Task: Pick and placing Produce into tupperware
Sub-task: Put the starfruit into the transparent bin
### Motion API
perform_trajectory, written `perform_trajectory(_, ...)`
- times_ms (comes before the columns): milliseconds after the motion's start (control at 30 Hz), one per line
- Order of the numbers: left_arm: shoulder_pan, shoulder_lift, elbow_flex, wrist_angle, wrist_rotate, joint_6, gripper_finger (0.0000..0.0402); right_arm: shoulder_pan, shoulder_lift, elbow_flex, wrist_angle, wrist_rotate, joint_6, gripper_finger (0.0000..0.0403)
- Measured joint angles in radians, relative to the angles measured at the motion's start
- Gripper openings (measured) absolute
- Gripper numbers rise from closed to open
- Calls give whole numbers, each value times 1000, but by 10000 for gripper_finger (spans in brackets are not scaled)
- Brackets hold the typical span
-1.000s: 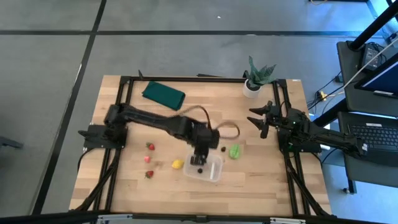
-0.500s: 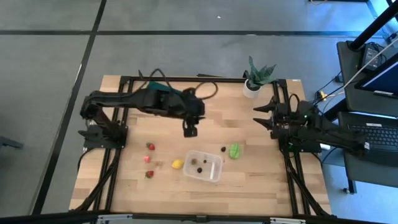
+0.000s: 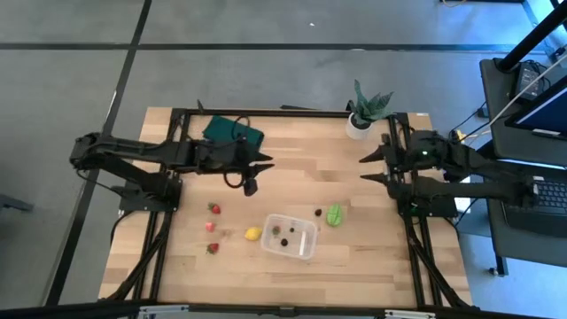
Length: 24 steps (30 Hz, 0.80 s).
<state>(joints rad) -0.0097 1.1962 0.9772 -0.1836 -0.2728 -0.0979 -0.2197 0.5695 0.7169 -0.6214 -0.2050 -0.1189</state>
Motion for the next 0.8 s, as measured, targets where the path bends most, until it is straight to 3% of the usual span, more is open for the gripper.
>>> perform_trajectory(200, 0, -88, -169, 111, -36, -49, 74, 46, 153, 84, -10, -1, -11, 234)
perform_trajectory(467, -8, -118, -359, 411, -86, -26, 60, 105, 291, 145, 36, -7, -71, 235)
perform_trajectory(667, -8, -120, -416, 451, -91, -49, 50, 127, 350, 147, 52, -7, -72, 236)
perform_trajectory(800, -8, -120, -417, 472, -109, -21, 43, 127, 378, 147, 57, 23, -43, 260)
